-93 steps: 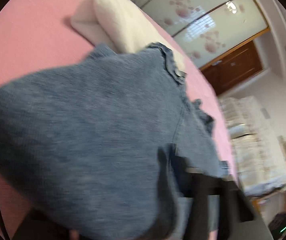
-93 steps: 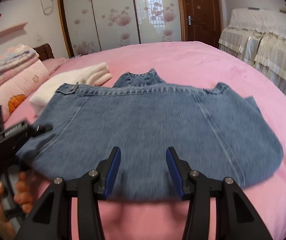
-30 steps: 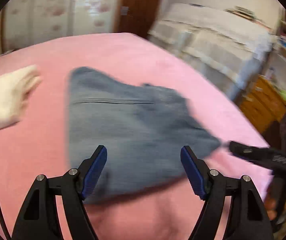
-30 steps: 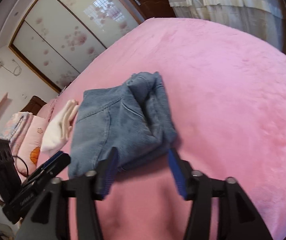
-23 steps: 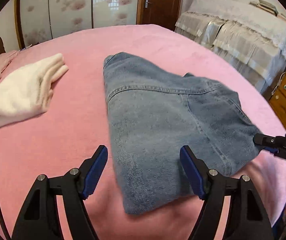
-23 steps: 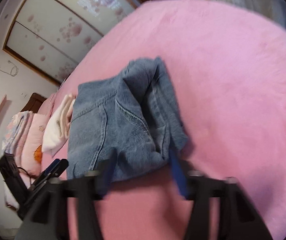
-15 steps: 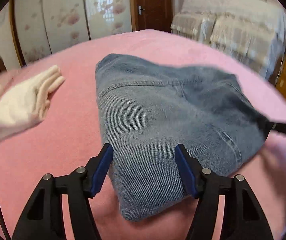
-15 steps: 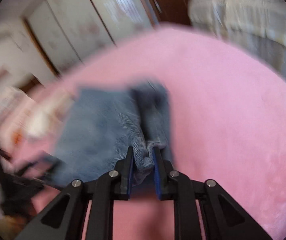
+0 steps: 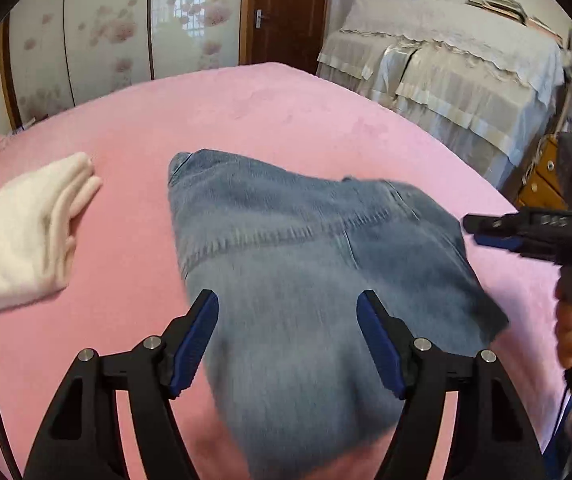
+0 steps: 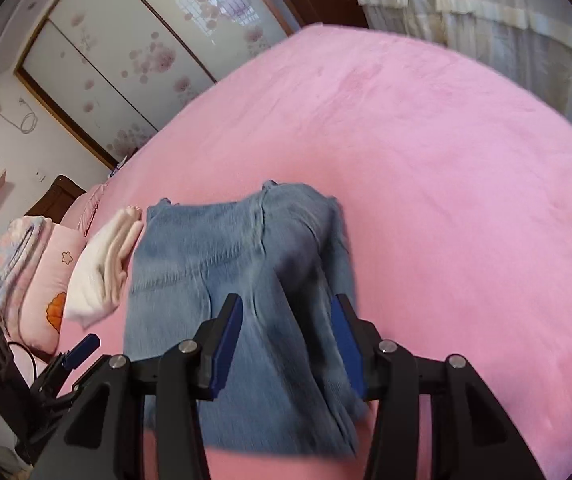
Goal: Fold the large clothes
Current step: 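Grasp the folded jacket corner with the right gripper and straighten it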
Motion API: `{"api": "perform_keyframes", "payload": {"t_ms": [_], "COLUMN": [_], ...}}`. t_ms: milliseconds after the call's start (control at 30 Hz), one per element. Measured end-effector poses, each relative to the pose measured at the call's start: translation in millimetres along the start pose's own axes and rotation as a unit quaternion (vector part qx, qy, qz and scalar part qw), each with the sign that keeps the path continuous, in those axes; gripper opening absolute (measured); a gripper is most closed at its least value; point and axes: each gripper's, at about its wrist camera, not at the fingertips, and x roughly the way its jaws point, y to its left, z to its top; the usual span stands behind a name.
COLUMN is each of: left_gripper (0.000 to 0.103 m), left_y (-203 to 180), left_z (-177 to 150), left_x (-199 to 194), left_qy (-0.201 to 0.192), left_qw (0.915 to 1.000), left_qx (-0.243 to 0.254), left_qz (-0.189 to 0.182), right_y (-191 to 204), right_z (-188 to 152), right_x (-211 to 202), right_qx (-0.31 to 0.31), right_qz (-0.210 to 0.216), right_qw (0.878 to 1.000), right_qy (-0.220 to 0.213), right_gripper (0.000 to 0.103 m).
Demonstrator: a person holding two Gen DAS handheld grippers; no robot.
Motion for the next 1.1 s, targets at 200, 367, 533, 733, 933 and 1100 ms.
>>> {"api": "perform_keyframes", "payload": {"t_ms": [200, 367, 533, 733, 933, 1100], "left_gripper": [0.068, 0.068, 0.068, 0.068, 0.059, 0.057], "left_y": [12.7, -2.6, -1.3, 15.5, 34.6, 44.2], "left_z": [17.7, 6.3, 13.8, 52.8, 62.4, 61.0], "left_x": [53.8, 66.6, 46.1, 61.6, 110.6, 110.5], "left_qy": [0.030, 0.024, 0.022, 0.019, 0.068, 0.062], "left_qw": [0.9992, 0.9989, 0.9995, 0.9986, 0.9948, 0.9942], "left_qx": [-0.024, 0.029, 0.021, -0.047, -0.075, -0.083], "left_qz": [-0.007, 0.027, 0.010, -0.017, -0.001, -0.027], "right_y": [10.1, -9.9, 15.7, 71.3, 71.5, 20.4], "right_z": [29.1, 28.5, 30.9, 34.2, 38.1, 55.4], "right_x": [45.4, 58.9, 14.9, 45.7, 99.3, 71.7], "right_qx": [-0.088, -0.060, -0.086, -0.155, -0.164, -0.104], "right_qz": [-0.049, -0.044, -0.103, -0.076, -0.139, -0.160], "right_qw": [0.995, 0.997, 0.989, 0.984, 0.977, 0.981], "right_qy": [0.009, 0.031, -0.059, -0.035, -0.001, -0.036], "right_gripper": [0.004, 0.004, 0.020, 0.020, 0.006, 0.000]}}
